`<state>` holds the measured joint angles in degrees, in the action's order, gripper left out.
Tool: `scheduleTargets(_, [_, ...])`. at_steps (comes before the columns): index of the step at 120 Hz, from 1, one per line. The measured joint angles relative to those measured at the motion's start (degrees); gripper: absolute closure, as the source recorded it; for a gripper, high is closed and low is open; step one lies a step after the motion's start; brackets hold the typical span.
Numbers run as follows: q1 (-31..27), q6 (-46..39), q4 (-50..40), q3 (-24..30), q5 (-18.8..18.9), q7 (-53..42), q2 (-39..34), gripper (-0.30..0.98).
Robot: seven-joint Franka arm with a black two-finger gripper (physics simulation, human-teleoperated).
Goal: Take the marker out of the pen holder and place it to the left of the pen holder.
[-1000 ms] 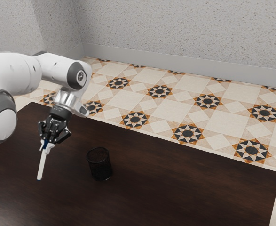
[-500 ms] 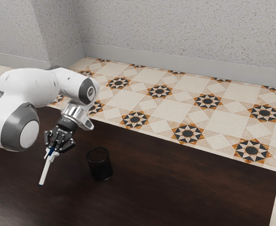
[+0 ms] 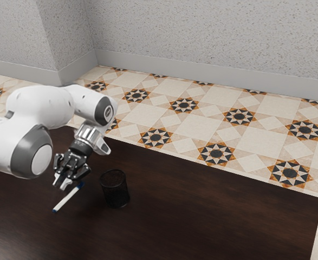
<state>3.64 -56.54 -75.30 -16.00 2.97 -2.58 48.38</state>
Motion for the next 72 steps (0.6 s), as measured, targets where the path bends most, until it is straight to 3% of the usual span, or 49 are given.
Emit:
scheduleTargets(16, [-0.01, 0.05, 0.04, -0.01, -0.06, -0.12, 0.00, 0.49])
scheduleTargets(24, [-0.03, -0.15, -0.26, 0.04, -0.09, -0.16, -1.97, 0.37])
scheduleTargets(50, [0.55, -11.75, -6.89, 5.48, -0.23, -1.89, -39.01, 0.13])
scheduleTargets(59, [0.82, -15.90, -7.03, 5.99, -0.24, -2.63, -45.14, 0.09])
scheduleTargets(72, [0.82, -19.79, -6.96, 6.21, -0.36, -3.52, -47.33, 0.06])
